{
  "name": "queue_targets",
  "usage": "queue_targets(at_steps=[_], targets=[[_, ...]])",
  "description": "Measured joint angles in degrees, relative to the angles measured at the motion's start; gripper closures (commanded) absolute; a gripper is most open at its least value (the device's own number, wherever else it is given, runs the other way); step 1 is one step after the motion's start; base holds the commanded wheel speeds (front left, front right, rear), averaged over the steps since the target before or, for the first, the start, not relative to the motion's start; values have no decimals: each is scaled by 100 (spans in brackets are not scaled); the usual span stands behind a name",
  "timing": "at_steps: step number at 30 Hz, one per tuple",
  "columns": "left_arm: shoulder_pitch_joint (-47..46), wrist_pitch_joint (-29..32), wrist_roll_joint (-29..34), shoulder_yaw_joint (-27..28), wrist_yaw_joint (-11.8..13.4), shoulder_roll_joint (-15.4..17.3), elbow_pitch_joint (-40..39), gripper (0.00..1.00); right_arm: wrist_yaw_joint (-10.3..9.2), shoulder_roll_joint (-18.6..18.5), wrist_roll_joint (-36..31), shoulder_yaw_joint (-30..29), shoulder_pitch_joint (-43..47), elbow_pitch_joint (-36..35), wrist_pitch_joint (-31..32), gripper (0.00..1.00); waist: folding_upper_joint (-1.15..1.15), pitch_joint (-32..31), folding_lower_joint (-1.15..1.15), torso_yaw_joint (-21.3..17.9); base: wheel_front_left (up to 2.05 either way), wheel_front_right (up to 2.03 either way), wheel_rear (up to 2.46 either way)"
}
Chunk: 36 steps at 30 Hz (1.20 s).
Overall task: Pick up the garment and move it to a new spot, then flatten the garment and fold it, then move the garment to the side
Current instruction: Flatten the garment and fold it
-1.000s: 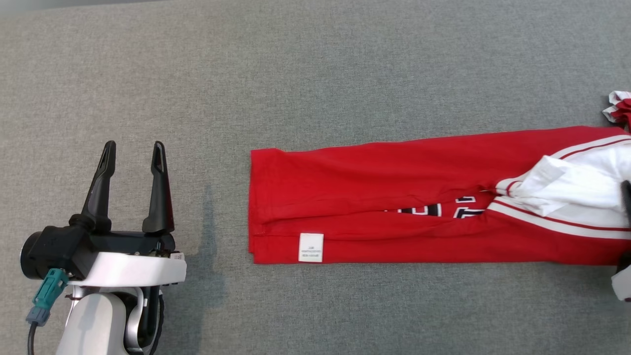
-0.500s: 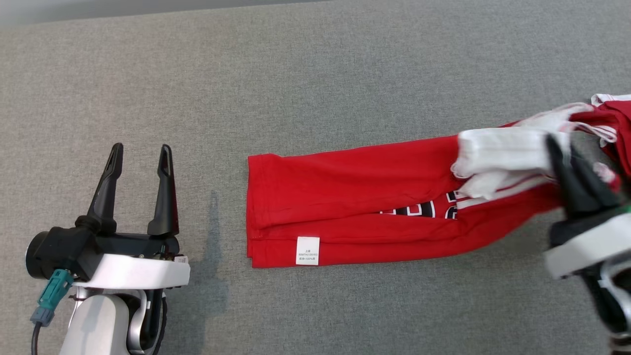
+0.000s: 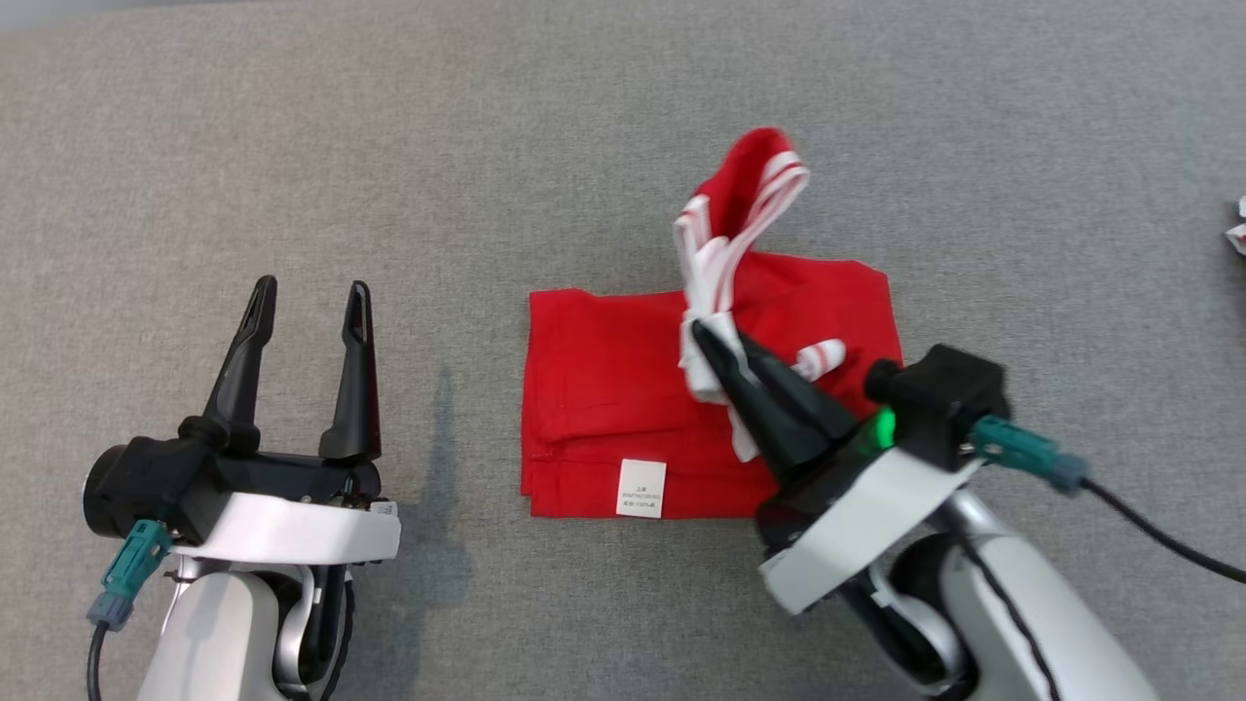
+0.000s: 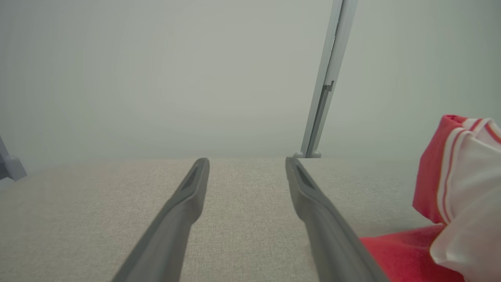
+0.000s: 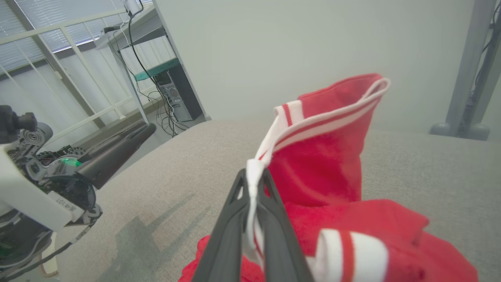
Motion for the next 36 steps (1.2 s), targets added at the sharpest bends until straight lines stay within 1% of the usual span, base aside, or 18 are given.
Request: queue_targets(at_steps=[4, 11, 12, 13, 14, 15, 20, 24, 28, 33, 36], targets=[[-48, 0, -1, -63, -40, -29, 90, 0, 0, 147, 137, 296, -105, 506, -311, 100, 0, 69, 0, 104, 0, 0, 0], [-169, 0, -5, -121, -115, -74, 199, 0, 0, 191, 510, 808, -391, 1212, -795, 100, 0, 168, 0, 213, 0, 0, 0], [-196, 0, -5, -122, -118, -81, 204, 0, 0, 189, 561, 836, -434, 1290, -850, 91, 0, 180, 0, 219, 0, 0, 0], [-226, 0, -4, -123, -124, -89, 213, 0, 0, 189, 595, 860, -466, 1351, -911, 58, 0, 189, 0, 221, 0, 0, 0], [-241, -1, -2, -120, -134, -96, 219, 0, 0, 191, 606, 873, -498, 1400, -973, 32, 0, 194, 0, 219, 0, 0, 0], [-243, -1, 2, -113, -141, -101, 224, 0, 0, 190, 627, 872, -531, 1428, -1042, 0, 0, 197, 0, 213, 0, 0, 0], [-243, -1, 29, -60, -175, -105, 253, 0, 0, 191, 606, 715, -630, 1293, -1448, 0, 0, 180, 0, 133, 0, 0, 0], [-243, -1, 86, 4, -190, -67, 274, 0, 0, 198, 448, 294, -628, 946, -1668, 0, 0, 157, 0, 40, 0, 0, 0], [-243, -1, 138, 68, -167, -25, 271, 0, 0, 109, 169, -448, -430, 526, -1763, 0, 0, 128, 0, -57, 0, 0, 0], [-231, -1, 179, 177, -113, 8, 185, 0, 0, -169, -151, -1524, -22, 171, -1709, 0, 0, 63, 0, -160, 0, 0, 0], [-184, -1, 179, 242, -66, 26, 155, 0, 0, -361, -303, -2017, 270, 93, -1642, 0, 0, -9, 0, -205, 0, 0, 0]])
